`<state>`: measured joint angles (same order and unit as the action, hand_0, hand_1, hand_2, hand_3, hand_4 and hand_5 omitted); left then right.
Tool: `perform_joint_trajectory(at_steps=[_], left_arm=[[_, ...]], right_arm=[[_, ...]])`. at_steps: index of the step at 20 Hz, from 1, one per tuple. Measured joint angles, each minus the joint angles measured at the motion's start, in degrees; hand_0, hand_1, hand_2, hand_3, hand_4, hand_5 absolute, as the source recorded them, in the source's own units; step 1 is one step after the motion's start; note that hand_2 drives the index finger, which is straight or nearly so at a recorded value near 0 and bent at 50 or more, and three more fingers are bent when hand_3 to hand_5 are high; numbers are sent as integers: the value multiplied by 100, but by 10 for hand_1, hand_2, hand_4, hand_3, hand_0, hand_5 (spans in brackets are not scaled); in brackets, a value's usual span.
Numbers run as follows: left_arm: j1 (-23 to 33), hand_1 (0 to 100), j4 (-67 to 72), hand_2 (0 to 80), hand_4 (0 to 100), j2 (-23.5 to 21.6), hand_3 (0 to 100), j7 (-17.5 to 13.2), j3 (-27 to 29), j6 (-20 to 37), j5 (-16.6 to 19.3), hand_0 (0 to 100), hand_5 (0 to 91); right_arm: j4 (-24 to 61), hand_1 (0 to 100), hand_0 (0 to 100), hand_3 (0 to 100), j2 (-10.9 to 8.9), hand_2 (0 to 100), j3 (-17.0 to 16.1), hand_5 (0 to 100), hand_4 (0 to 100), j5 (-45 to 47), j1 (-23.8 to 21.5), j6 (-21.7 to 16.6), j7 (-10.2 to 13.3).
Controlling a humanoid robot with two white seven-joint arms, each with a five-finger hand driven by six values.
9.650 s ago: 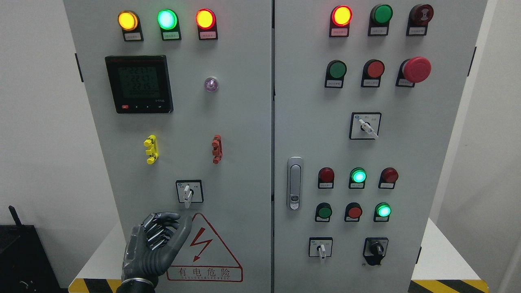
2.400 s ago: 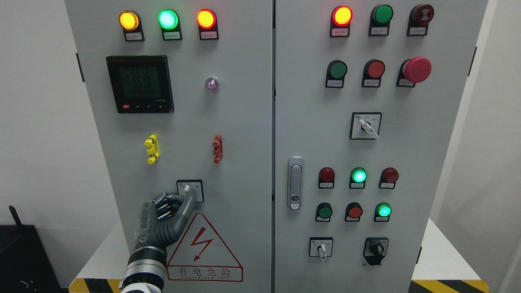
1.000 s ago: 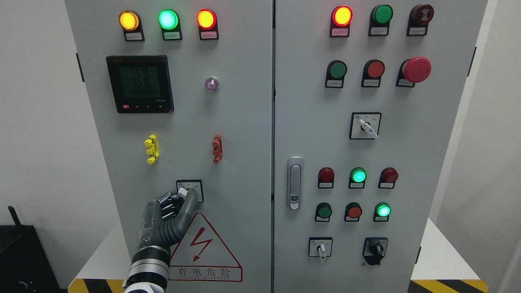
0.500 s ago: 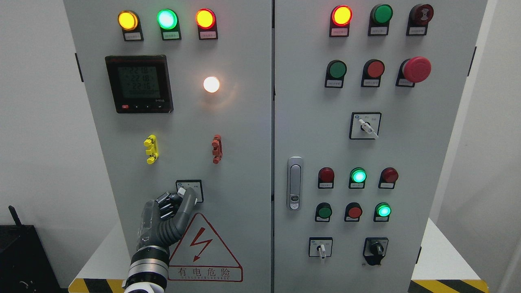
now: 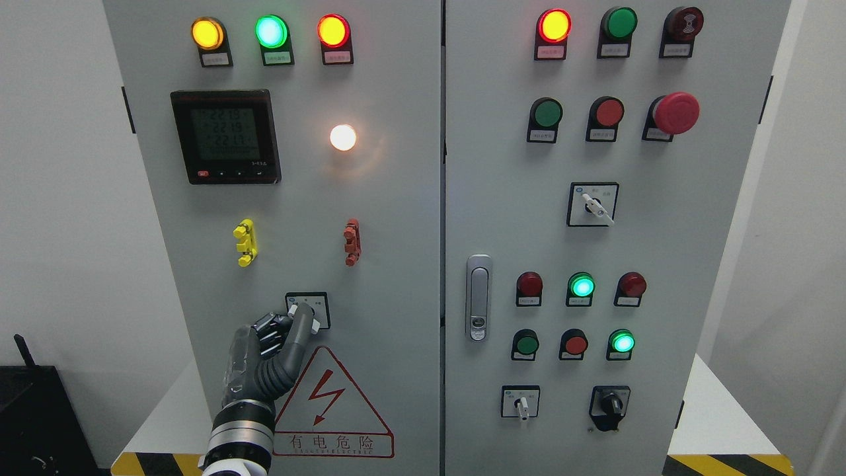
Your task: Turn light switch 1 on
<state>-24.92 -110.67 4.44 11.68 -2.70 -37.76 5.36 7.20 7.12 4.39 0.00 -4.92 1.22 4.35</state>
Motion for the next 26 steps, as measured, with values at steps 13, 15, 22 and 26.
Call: perform_joint_trajectory(at_steps=[13,15,22,26], left_arm=[[-2,412,1,625,918,17,864,12,-1,-31,-4,232,850],[-2,411,-1,627,918,19,866,7,-1,-32,-5,207,850],[27,407,-14,629,921,26,868,-11,-2,-54,-6,183,851],[69,405,-30,630,923,28,871,-13,0,10,-6,179,851]], right_arm=[[0,0,0,0,0,0,0,0,0,0,0,0,0],[0,0,0,0,0,0,0,0,0,0,0,0,0],[0,0,0,0,0,0,0,0,0,0,0,0,0],[0,0,0,0,0,0,0,0,0,0,0,0,0]])
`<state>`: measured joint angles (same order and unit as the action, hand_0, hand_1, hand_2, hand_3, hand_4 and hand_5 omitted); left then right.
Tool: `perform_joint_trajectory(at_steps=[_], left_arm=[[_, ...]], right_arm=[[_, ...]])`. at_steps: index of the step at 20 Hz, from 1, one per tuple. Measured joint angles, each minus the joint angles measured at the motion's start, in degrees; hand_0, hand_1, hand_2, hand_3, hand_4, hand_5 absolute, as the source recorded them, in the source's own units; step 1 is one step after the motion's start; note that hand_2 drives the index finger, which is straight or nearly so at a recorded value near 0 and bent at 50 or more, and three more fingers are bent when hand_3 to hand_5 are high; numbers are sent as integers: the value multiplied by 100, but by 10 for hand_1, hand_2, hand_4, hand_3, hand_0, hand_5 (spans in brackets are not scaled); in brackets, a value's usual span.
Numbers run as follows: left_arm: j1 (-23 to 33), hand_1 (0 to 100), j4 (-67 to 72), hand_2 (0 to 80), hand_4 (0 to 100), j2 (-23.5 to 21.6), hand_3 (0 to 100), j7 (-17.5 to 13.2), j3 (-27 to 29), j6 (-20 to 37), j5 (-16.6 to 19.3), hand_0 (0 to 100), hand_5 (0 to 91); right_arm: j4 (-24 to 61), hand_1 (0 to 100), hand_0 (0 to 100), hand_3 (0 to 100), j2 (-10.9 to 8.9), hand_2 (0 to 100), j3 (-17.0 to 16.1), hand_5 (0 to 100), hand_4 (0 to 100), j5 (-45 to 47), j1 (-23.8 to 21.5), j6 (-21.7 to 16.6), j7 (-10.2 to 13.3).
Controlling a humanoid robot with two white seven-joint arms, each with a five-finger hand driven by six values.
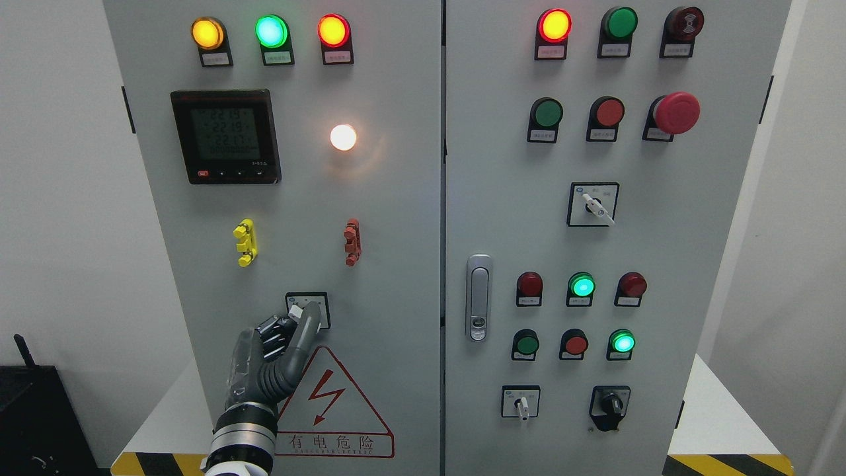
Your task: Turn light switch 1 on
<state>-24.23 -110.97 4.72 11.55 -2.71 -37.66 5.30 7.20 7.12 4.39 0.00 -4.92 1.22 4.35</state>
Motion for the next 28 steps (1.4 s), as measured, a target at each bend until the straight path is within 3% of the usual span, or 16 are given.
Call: perform_joint_trajectory(at_steps=[7,14,18,22,24,28], left_arm=[[215,397,-77,637,925,5,875,-14,23,175,0,174,854],[662,385,-204,633,952,8,884,-11,112,916,-1,165,847],[1266,353,-252,597,957,8,914,14,160,1920,-20,170,811],[2118,294,-194,556,912,1,916,-374,209,3430,-57,175,701],[2565,245,-58,503,844,-23,855,-626,302,4353,-139,167,574],[3335,204,468,437,740,-137,746,-1012,499,5872,-343,153,453]], right_arm=[[0,0,0,0,0,0,0,0,0,0,0,0,0],[0,0,0,0,0,0,0,0,0,0,0,0,0],[0,0,0,0,1,0,0,0,0,0,0,0,0],[2,0,0,0,1,0,0,0,0,0,0,-1,0],[2,0,0,0,1,0,0,0,0,0,0,-2,0],[1,0,0,0,1,0,0,0,0,0,0,-3,0]])
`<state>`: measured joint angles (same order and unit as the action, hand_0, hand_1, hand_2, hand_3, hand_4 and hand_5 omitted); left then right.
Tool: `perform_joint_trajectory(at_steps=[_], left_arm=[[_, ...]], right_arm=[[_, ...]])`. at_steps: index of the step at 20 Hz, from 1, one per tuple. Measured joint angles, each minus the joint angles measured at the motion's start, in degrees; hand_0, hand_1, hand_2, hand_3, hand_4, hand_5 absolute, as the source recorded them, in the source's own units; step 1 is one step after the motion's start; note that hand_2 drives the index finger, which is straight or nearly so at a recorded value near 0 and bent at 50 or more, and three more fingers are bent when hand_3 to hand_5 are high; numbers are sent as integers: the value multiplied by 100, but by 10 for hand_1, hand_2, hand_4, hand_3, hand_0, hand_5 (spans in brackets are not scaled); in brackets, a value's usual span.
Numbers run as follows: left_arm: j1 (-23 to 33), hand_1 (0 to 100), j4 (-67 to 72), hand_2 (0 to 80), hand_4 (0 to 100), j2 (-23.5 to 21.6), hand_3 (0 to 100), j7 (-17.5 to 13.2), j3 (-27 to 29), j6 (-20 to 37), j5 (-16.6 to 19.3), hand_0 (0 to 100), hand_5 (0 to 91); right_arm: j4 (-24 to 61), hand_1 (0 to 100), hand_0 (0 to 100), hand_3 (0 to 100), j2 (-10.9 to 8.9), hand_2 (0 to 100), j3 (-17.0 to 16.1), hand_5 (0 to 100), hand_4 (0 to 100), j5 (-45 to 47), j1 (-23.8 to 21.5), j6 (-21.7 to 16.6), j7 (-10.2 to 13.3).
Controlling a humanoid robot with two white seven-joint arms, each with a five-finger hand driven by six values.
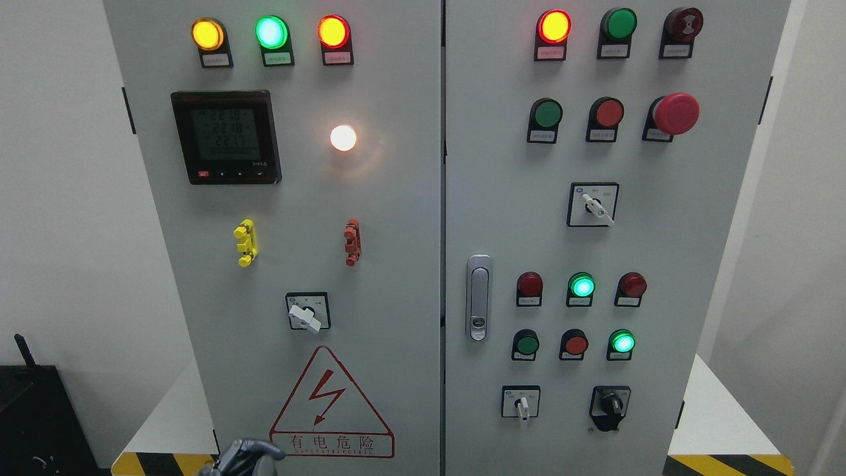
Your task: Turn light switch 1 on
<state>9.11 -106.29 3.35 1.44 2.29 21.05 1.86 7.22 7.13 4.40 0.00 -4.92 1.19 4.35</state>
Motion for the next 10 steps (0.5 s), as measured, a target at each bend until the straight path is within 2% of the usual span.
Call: perform_joint_trajectory(at_steps=[2,3,5,6,7,8,10], left_arm=[[290,162,391,346,662,-56,637,-65,94,548,-55,148,339],[407,155,602,328,632,-79,609,-93,134,784,-76,145,293],[616,148,1148,232,477,-121,473,-192,209,1179,-162,140,71],[695,147,1476,212,459,-142,452,-294,243,1344,-207,139,57],[754,138,1801,147,396,-156,366,-449,272,1454,-240,139,2],[795,131,2159,126,375,-172,336,-595,301,1552,-269,139,0],[827,110,2915,32,279,-198,212,-928,350,1746,-316,134,0]], right_arm=[[0,0,0,0,0,0,0,0,0,0,0,0,0],[0,0,0,0,0,0,0,0,0,0,0,0,0],[0,0,0,0,0,0,0,0,0,0,0,-1,0],[-1,0,0,0,0,0,0,0,0,0,0,-1,0],[0,0,0,0,0,0,0,0,0,0,0,-1,0],[0,0,0,0,0,0,0,0,0,0,0,-1,0],[0,0,0,0,0,0,0,0,0,0,0,-1,0]])
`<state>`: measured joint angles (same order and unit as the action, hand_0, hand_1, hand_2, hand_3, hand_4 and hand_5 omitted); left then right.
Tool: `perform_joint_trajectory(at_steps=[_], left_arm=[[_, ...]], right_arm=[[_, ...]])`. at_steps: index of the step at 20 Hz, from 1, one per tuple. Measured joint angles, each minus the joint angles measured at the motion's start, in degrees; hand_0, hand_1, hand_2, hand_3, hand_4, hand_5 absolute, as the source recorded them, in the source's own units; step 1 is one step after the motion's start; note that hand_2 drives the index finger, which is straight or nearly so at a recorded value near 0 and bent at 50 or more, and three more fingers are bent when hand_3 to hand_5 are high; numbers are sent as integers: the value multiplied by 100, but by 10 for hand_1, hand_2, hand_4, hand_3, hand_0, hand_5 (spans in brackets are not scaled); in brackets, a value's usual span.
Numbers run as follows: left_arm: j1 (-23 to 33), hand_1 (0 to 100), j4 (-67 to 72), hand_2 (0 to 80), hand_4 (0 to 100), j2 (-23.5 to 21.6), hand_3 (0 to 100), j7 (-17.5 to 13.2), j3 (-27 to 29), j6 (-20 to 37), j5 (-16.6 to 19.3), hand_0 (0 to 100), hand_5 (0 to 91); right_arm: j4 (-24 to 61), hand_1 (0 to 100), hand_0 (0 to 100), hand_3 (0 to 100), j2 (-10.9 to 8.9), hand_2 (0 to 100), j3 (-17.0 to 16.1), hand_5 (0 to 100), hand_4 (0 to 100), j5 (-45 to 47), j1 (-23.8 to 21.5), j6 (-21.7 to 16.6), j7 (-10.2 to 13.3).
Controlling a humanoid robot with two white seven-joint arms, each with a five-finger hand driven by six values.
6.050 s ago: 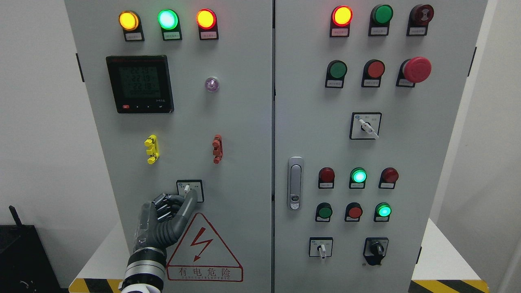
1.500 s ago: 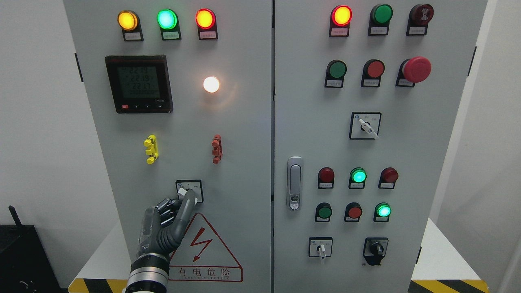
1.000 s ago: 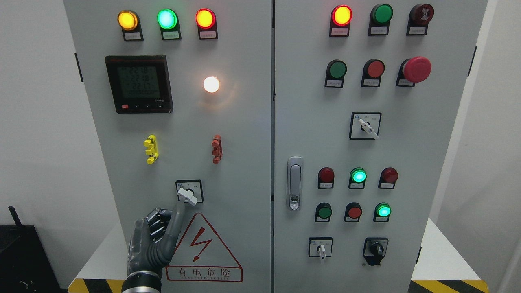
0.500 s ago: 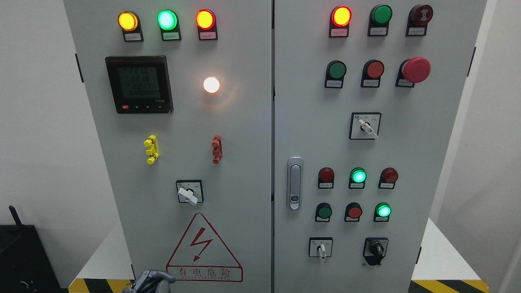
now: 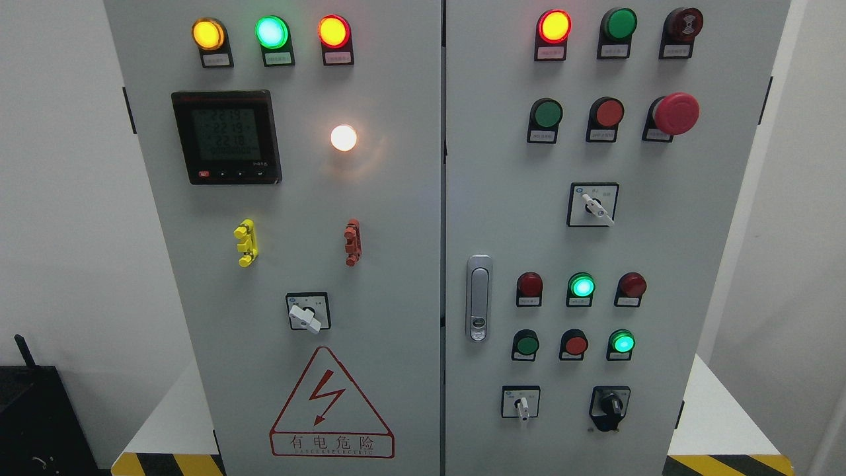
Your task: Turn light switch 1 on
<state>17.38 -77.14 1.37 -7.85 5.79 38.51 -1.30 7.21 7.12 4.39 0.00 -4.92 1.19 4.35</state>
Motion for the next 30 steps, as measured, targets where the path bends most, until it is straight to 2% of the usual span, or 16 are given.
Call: perform_joint_trajectory(at_steps=[2,4,7,8,9,12,17,21,25,30], left_arm=[[-16,103,772,0,229,-22,170,-204,40,96,-31,130,0],[-90,99,1592,0,178,-43,130,-351,73,153,-51,128,0],[-286,85,2743,0,84,-66,45,-424,103,189,13,115,0],[-382,69,3138,0,19,-71,0,-432,109,122,32,108,0],[-470,56,3523,0,0,-78,0,-435,111,-17,48,106,0],[-762,0,4608,0,0,-91,0,-445,71,-569,83,133,0],[-1055,0,5898,0,0,-108,0,-449,-80,-1769,111,163,0],[-1262,0,6590,0,0,-115,0,-478,-196,-2332,122,169,0],[-1479,0,7063,0,0,-122,0,-420,-312,-2693,126,172,0],[-1631,0,7460,0,0,-73,0,-291,-411,-2817,128,172,0]], right_arm=[[0,0,0,0,0,0,0,0,0,0,0,0,0],[0,0,0,0,0,0,0,0,0,0,0,0,0],[0,0,0,0,0,0,0,0,0,0,0,0,0],[0,0,0,0,0,0,0,0,0,0,0,0,0],[-1,0,0,0,0,0,0,0,0,0,0,0,0],[-1,0,0,0,0,0,0,0,0,0,0,0,0],[0,0,0,0,0,0,0,0,0,0,0,0,0],[0,0,0,0,0,0,0,0,0,0,0,0,0],[0,0,0,0,0,0,0,0,0,0,0,0,0],[0,0,0,0,0,0,0,0,0,0,0,0,0]])
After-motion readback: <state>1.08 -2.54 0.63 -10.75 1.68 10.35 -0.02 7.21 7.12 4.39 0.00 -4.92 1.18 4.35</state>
